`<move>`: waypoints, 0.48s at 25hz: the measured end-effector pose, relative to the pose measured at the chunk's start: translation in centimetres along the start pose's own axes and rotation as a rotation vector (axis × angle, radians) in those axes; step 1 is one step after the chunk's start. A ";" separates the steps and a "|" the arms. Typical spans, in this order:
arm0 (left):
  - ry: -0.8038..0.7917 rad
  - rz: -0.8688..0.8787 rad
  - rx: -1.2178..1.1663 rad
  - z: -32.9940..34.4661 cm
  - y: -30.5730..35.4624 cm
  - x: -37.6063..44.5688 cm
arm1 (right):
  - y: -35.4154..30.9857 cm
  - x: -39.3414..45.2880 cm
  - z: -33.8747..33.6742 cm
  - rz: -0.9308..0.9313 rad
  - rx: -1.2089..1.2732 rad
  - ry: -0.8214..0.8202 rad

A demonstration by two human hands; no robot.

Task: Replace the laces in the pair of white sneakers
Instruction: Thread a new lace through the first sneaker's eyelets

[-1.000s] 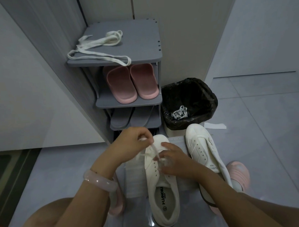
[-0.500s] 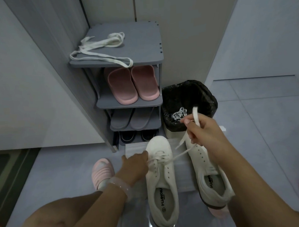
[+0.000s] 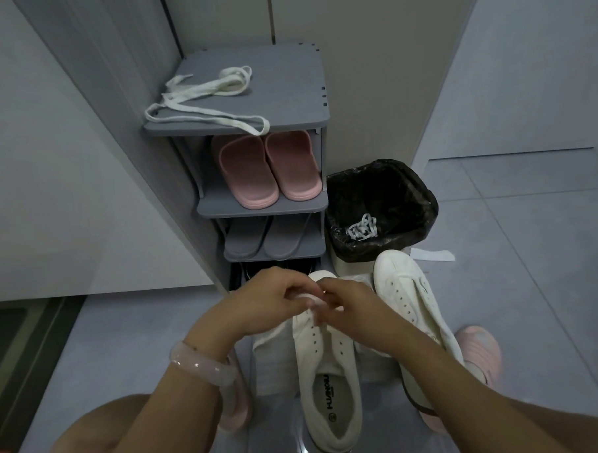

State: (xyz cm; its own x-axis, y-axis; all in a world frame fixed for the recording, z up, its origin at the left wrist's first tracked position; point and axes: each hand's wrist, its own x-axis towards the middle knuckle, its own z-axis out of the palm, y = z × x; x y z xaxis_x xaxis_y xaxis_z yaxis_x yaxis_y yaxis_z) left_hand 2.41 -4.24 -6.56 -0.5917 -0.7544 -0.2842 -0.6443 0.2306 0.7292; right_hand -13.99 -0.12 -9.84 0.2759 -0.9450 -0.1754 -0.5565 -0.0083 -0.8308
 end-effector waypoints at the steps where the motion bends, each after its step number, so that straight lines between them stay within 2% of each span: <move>1: 0.025 -0.017 0.035 -0.1 -0.3 0.1 | 0.2 0.3 -0.2 0.044 0.055 0.152; 4: 0.054 -0.104 0.165 -0.7 -1.5 0.1 | 0.6 0.6 -2.0 0.180 0.331 0.682; 6: -0.032 -0.151 0.219 -0.6 -2.3 0.0 | 0.7 0.7 -3.6 0.207 0.581 0.901; 9: -0.131 -0.214 0.252 0.2 -2.9 0.2 | 0.5 0.5 -5.4 0.245 0.853 1.051; 12: -0.203 -0.296 0.190 0.9 -2.8 0.2 | -0.1 0.2 -5.9 0.231 0.941 1.041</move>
State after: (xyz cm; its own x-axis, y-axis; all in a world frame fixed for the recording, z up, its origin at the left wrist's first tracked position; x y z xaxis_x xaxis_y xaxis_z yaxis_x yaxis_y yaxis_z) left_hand 3.68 -4.46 -9.26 -0.4384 -0.6728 -0.5959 -0.8681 0.1452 0.4747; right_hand -18.48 -2.18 -6.69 -0.6706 -0.7039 -0.2342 0.3258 0.0042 -0.9454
